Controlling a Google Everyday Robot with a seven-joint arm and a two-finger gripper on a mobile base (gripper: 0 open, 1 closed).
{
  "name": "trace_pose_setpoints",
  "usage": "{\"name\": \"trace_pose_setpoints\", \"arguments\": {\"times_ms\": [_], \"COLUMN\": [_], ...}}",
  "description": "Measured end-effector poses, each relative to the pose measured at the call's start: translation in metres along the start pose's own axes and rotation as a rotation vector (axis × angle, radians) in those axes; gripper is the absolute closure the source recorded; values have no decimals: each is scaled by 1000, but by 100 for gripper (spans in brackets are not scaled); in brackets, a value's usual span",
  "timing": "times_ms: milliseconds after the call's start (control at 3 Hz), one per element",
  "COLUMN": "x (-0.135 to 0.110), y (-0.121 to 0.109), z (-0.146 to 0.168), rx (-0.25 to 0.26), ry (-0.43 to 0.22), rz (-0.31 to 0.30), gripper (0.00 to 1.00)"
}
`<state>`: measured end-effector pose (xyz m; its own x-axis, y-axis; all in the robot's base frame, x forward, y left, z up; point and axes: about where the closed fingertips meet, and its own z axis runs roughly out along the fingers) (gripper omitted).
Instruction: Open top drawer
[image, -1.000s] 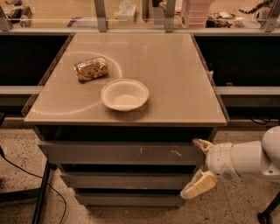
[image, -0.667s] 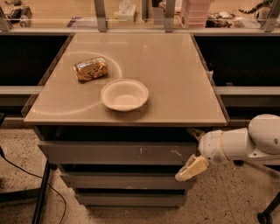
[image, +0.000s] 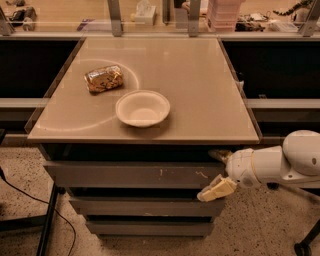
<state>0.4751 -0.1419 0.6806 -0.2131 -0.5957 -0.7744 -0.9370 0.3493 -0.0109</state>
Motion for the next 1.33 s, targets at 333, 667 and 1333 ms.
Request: {"name": "trace_pose_setpoints", "arguments": {"times_ms": [333,667,1333], "x": [0,0,0], "y": [0,0,0], "z": [0,0,0], "rx": [0,0,0], "ry": [0,0,0], "rz": [0,0,0], "gripper": [41,64,100]}}
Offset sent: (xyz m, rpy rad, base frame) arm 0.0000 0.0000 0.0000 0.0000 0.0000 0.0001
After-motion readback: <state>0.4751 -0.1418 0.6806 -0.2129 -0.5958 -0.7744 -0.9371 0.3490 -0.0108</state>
